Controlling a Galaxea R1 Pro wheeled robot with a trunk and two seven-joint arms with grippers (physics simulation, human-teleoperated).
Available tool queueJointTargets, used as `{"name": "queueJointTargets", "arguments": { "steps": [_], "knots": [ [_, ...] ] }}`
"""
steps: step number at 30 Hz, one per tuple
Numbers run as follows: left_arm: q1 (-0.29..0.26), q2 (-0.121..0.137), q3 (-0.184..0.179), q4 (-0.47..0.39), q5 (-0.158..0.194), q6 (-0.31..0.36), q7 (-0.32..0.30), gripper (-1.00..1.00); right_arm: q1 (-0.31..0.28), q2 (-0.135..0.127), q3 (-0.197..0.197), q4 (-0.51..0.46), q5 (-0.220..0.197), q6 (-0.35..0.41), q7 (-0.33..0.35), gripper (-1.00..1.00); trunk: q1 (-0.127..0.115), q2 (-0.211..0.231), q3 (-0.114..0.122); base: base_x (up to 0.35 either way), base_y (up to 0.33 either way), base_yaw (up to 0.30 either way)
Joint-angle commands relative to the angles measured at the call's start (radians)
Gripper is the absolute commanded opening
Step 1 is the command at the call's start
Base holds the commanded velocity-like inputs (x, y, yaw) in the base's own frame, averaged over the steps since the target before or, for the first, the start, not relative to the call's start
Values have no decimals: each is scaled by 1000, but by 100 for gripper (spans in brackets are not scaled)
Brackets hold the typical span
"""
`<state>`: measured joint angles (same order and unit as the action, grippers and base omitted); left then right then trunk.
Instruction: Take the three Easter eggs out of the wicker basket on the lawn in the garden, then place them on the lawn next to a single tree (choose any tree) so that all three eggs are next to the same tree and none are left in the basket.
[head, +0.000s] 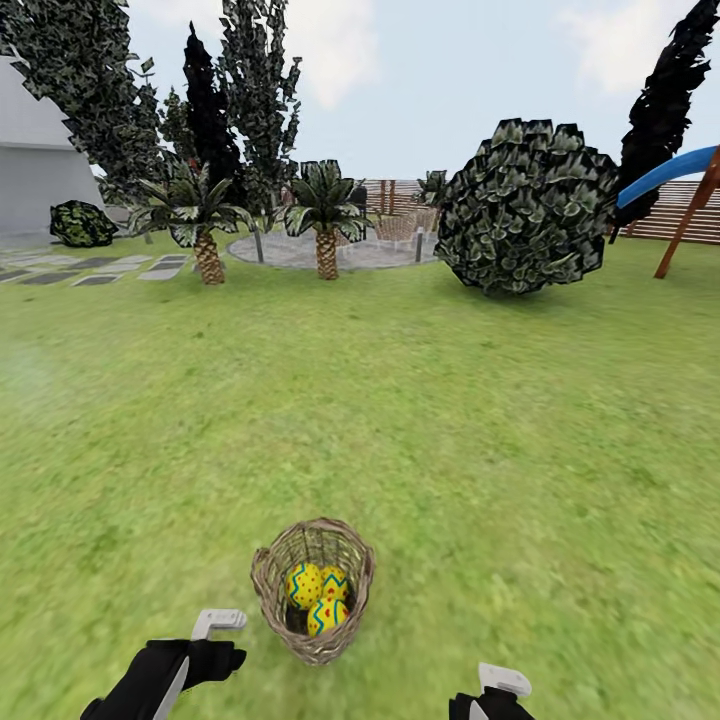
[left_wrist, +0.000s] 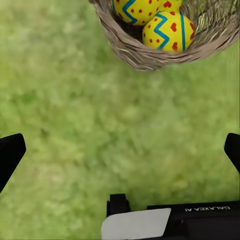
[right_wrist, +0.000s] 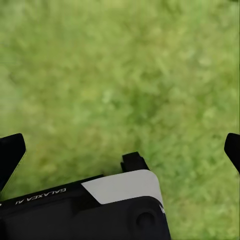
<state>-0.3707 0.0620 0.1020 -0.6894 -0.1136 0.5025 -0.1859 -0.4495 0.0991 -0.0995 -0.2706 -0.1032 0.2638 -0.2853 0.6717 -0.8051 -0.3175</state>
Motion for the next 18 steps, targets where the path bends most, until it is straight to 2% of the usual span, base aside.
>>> {"name": "queueJointTargets", "arguments": {
  "steps": [1, 6, 12, 18],
  "knots": [
    [0, -1, 4, -2, -11, -2, -9, 100, 0, 1, -2, -2, -9, 3, -5, 100, 1, -1, -1, 247, 36, -2],
    [0, -1, 4, -1, -11, -12, -9, 100, 0, 1, -3, -2, -9, 3, -5, 100, 1, -1, -1, 239, 22, -1],
    [0, -1, 4, -1, -11, -13, -10, 100, 0, 1, -3, -2, -9, 3, -5, 100, 1, -1, -1, 72, 172, -1],
    [0, -1, 4, -2, -11, -13, -10, 100, 0, 1, -3, -2, -9, 3, -5, 100, 1, -1, -1, 98, 34, -65]
  ]
}}
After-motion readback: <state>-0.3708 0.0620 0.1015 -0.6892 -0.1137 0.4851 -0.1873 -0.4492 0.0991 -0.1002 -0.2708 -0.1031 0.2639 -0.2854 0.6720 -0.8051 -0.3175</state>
